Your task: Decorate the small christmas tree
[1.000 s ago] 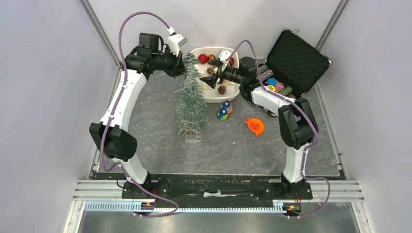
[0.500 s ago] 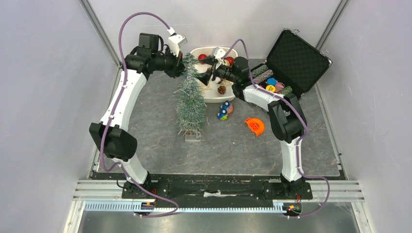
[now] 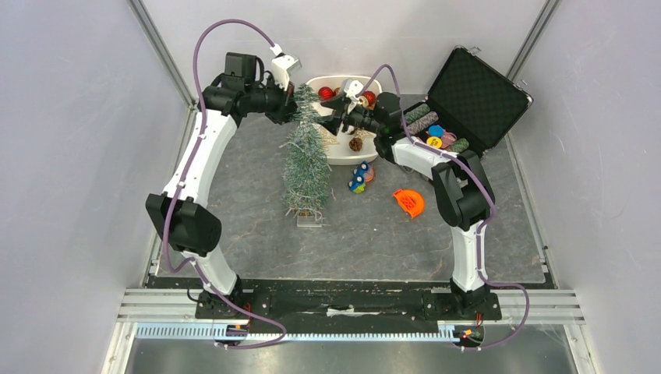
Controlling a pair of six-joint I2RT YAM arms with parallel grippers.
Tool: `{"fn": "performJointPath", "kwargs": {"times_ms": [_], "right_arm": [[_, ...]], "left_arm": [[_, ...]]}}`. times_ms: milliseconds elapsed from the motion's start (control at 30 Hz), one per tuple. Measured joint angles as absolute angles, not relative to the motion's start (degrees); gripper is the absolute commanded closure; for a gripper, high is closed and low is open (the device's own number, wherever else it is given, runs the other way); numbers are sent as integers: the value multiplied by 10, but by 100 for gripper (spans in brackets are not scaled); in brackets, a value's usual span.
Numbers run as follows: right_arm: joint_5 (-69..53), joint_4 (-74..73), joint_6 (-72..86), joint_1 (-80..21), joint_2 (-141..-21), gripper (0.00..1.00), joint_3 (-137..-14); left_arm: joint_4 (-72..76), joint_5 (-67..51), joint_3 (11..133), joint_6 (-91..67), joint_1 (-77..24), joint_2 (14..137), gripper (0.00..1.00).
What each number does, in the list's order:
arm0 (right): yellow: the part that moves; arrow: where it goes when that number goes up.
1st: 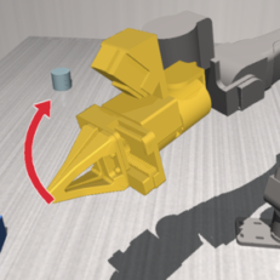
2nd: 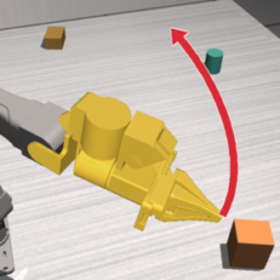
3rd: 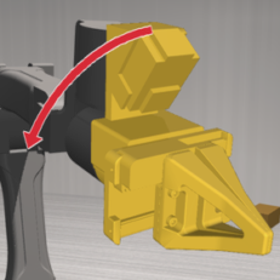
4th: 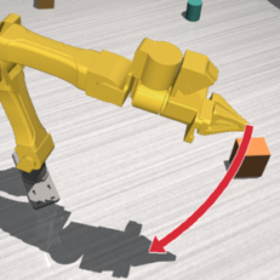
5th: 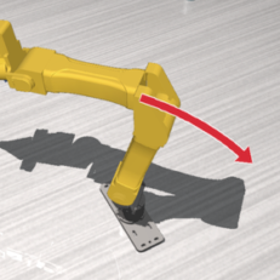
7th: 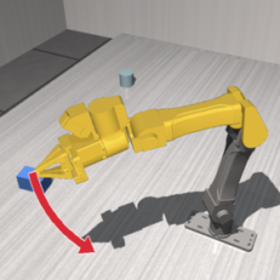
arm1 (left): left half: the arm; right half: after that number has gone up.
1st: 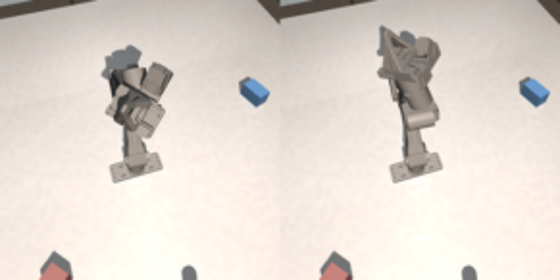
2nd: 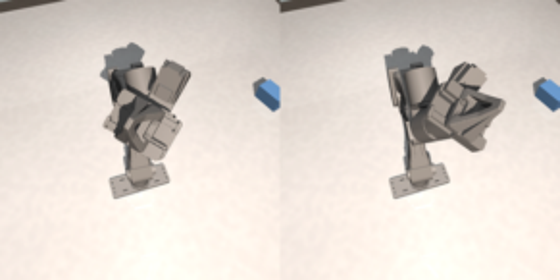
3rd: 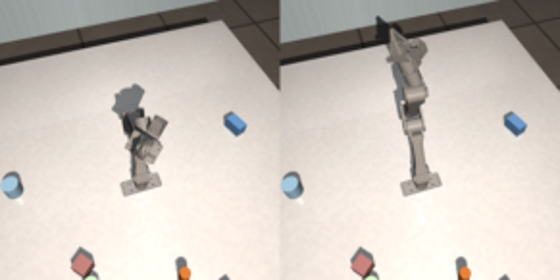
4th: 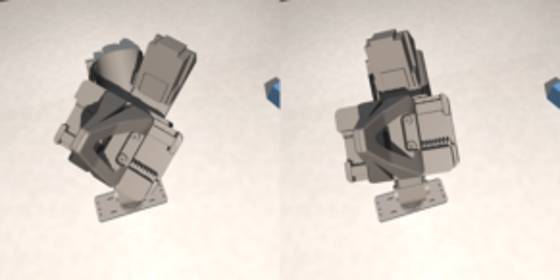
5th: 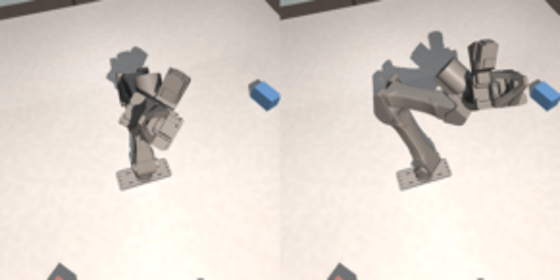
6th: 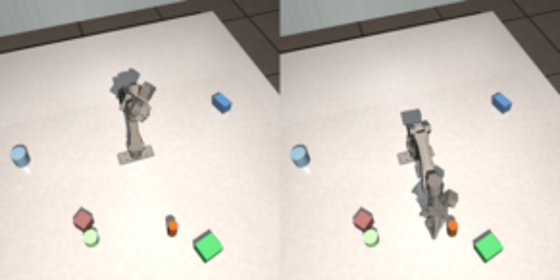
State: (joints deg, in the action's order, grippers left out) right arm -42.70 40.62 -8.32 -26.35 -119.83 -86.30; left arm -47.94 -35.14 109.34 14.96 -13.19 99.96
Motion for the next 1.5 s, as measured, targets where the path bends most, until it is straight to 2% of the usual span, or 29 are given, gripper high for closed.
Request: {"fn": "performJointPath", "kwargs": {"times_ms": [67, 200, 333, 367, 500, 600, 700, 933, 1233, 1500], "right_arm": [[-429, 417, -72, -263, -1198, 65, -863], [-431, 424, -56, -263, -1198, 99, -863], [-431, 420, -48, -259, -1194, 100, -859], [-428, 420, -45, -256, -1186, 100, -847], [-419, 413, -50, -242, -1099, 100, -752], [-406, 368, -71, -229, -1015, 100, -704], [-393, 319, -87, -221, -941, 100, -676], [-387, 187, -99, -237, -836, 100, -647], [-385, 55, -83, -254, -832, 100, -675], [-385, 17, -40, -260, -832, 100, -716]], "left_arm": [[-480, -352, 1093, 150, -132, 1003, 98], [-480, -352, 1093, 150, -132, 1007, 98], [-480, -355, 1093, 150, -132, 1007, 98], [-482, -355, 1093, 150, -132, 1007, 94], [-493, -355, 1093, 151, -134, 1007, 62], [-498, -346, 1093, 154, -132, 1001, 46], [-509, -329, 1093, 156, -128, 991, 36], [-525, -296, 1093, 157, -119, 937, 34], [-559, -304, 1093, 180, -110, 896, 35], [-583, -314, 1074, 190, -88, 871, 38]]}}
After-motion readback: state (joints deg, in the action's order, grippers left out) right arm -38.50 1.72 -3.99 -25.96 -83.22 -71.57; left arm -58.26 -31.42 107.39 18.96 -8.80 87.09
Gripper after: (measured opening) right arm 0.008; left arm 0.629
